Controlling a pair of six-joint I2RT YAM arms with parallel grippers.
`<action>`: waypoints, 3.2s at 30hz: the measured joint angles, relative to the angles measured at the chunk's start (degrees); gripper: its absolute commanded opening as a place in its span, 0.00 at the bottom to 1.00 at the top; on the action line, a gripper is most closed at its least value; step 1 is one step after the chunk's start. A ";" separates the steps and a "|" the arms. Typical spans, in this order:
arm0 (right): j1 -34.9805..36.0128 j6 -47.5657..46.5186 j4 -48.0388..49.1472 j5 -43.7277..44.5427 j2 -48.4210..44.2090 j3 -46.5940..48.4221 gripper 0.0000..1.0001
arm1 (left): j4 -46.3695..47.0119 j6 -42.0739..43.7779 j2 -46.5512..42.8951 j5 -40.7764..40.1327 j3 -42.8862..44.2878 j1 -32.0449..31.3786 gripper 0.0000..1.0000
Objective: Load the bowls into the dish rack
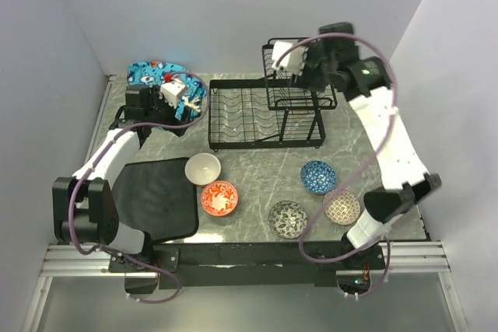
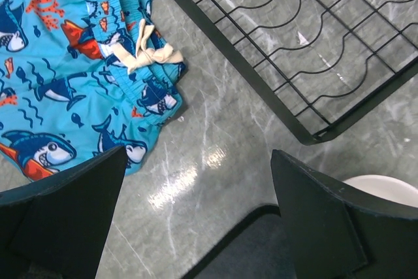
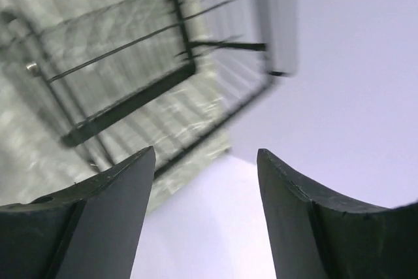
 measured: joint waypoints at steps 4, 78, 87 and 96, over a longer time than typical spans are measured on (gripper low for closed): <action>0.87 8.70 5.11 -2.84 -5.88 3.21 0.72 | -2.03 -1.60 -2.49 -0.37 0.00 0.00 0.98; 22.69 77.42 11.34 -2.49 52.37 25.49 0.17 | -13.55 -29.35 -32.46 -32.22 -15.80 13.11 0.97; 22.16 74.34 10.91 -2.08 49.44 20.85 0.13 | -11.02 -29.57 -30.56 -30.62 -15.89 13.11 0.97; 21.53 72.52 9.22 -2.54 43.80 12.09 0.11 | -9.81 -29.33 -29.53 -28.59 -17.33 13.11 0.97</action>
